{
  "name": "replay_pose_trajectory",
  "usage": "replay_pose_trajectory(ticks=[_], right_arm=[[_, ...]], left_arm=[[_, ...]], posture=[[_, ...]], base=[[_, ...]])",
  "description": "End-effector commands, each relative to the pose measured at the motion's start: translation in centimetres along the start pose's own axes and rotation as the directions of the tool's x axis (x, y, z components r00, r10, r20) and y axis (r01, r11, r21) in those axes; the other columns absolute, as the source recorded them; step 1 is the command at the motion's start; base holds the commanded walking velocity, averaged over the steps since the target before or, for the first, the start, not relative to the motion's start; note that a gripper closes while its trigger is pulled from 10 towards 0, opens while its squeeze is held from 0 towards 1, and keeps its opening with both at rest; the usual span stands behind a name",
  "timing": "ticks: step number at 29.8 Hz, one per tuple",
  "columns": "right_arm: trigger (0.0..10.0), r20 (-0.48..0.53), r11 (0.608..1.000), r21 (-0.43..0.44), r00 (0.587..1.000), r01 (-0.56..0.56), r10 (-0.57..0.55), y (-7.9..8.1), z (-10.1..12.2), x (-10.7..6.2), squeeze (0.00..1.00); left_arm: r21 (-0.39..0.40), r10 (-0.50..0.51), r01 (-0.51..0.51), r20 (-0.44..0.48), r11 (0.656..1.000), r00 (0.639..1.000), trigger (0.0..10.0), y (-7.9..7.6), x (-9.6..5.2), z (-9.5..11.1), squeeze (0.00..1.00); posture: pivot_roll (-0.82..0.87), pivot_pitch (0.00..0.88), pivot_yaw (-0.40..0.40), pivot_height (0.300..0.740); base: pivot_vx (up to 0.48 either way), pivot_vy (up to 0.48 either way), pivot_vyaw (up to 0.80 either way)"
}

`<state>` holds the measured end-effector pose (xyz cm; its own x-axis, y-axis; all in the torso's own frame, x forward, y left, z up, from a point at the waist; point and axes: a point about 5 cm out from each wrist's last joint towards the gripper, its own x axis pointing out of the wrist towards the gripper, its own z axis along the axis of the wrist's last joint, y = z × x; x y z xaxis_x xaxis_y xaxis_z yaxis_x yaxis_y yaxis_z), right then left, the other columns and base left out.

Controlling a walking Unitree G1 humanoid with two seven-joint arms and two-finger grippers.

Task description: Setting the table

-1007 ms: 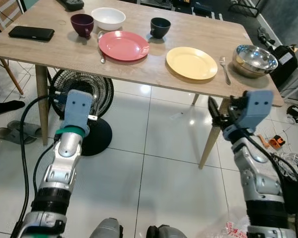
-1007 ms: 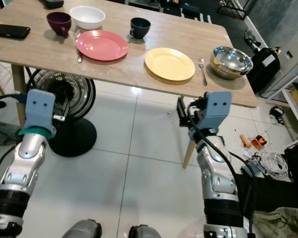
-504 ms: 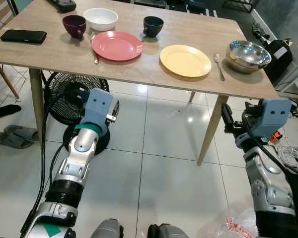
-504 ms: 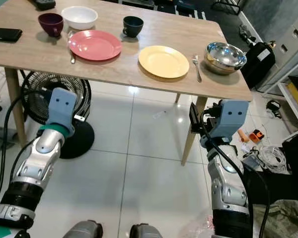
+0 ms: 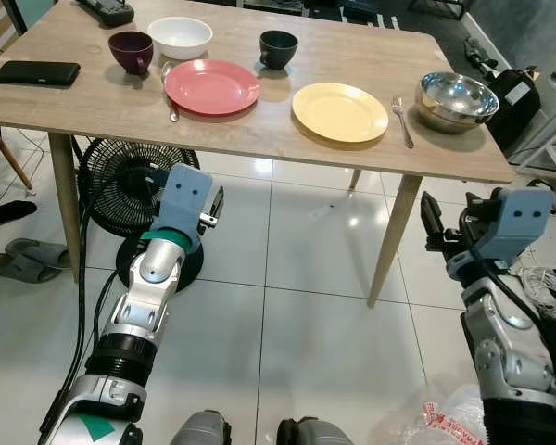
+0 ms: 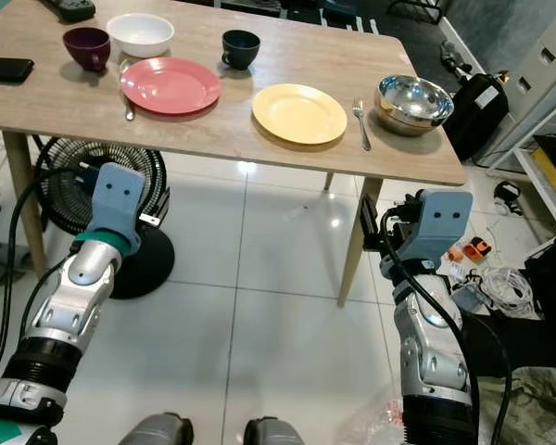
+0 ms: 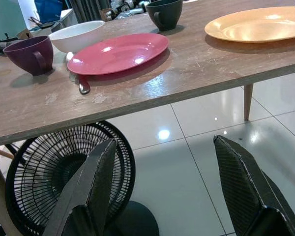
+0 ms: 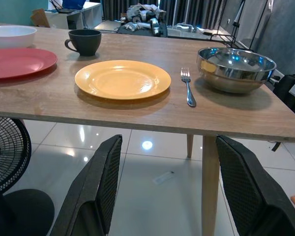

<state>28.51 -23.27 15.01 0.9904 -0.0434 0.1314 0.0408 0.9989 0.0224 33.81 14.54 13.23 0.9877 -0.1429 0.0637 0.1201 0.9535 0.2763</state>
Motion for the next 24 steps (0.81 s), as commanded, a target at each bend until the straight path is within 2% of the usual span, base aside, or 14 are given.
replay_pose_trajectory(ticks=[1,7,24], right_arm=[[10.0,0.016,0.999,0.016,0.999,0.04,-0.04,-0.5,0.16,-0.12,0.0],[10.0,0.017,0.997,0.042,0.997,0.072,-0.073,-0.47,-0.02,-0.08,0.0],[10.0,0.01,0.997,0.05,0.998,0.062,-0.063,0.3,-0.31,-0.01,0.0]], left_arm=[[0.0,-0.007,0.007,-0.007,1.0,1.0,10.0,-0.05,0.14,-0.17,0.0],[0.005,-0.007,0.007,-0.007,1.0,1.0,10.0,0.26,0.25,-0.13,0.0],[0.008,0.006,-0.006,-0.008,1.0,1.0,10.0,0.93,0.24,-0.2,0.0]], posture=[[0.09,0.0,-0.035,0.74],[0.09,0.0,-0.034,0.74],[0.09,0.0,-0.032,0.74]], base=[[0.0,0.0,0.0],[0.0,0.0,0.0],[0.0,0.0,0.0]])
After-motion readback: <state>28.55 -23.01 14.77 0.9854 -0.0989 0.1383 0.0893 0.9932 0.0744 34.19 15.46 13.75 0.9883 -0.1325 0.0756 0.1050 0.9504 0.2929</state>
